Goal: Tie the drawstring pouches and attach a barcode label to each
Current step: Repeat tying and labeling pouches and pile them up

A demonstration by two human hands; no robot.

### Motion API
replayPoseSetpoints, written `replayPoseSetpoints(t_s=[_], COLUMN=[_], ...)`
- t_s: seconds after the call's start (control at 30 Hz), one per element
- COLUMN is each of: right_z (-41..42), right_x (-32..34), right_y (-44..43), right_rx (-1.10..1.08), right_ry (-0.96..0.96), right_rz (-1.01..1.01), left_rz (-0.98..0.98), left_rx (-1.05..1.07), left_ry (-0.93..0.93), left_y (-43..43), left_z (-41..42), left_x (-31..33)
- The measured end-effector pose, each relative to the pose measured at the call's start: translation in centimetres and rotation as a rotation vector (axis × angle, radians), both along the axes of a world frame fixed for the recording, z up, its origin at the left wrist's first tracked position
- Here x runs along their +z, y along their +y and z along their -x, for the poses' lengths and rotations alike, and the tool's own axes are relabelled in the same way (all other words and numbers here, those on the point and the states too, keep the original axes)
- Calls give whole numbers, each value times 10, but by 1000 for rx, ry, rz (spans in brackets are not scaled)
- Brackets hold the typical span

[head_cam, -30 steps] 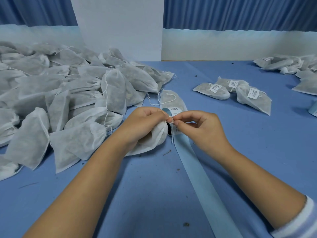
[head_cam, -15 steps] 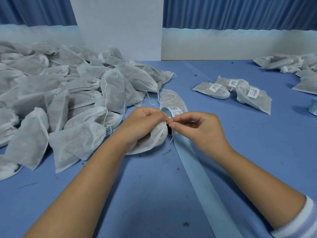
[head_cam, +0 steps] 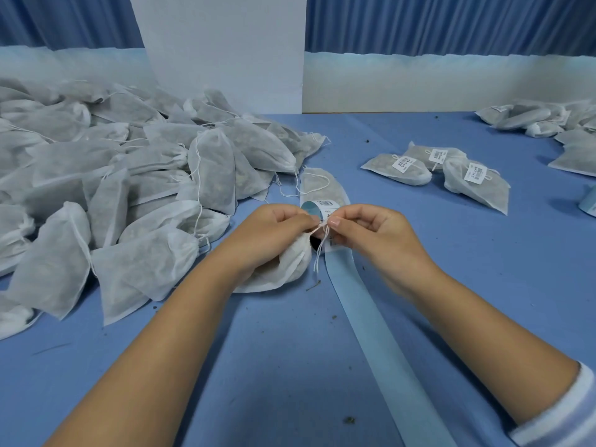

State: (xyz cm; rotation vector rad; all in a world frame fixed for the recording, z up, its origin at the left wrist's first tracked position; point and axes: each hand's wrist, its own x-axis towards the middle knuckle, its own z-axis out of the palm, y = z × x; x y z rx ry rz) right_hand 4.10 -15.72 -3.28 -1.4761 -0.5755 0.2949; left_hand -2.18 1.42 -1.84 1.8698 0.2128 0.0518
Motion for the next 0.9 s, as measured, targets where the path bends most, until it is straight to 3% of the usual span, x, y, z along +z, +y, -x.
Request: replayPoseSetpoints(t_s=[0.2, 0.37, 0.9], right_z=[0, -1, -3], right_x=[-1, -1, 6], right_y=[2, 2, 1], right_rx=[9, -10, -103], right_ry=[-28, -3, 230], right_rz=[-19, -27, -112], left_rz=[95, -13, -110], left_rx=[-132, -116, -107], left_ry=[55, 36, -34], left_y=[-3, -5, -6], left_z=[2, 2, 3], left_x=[2, 2, 1])
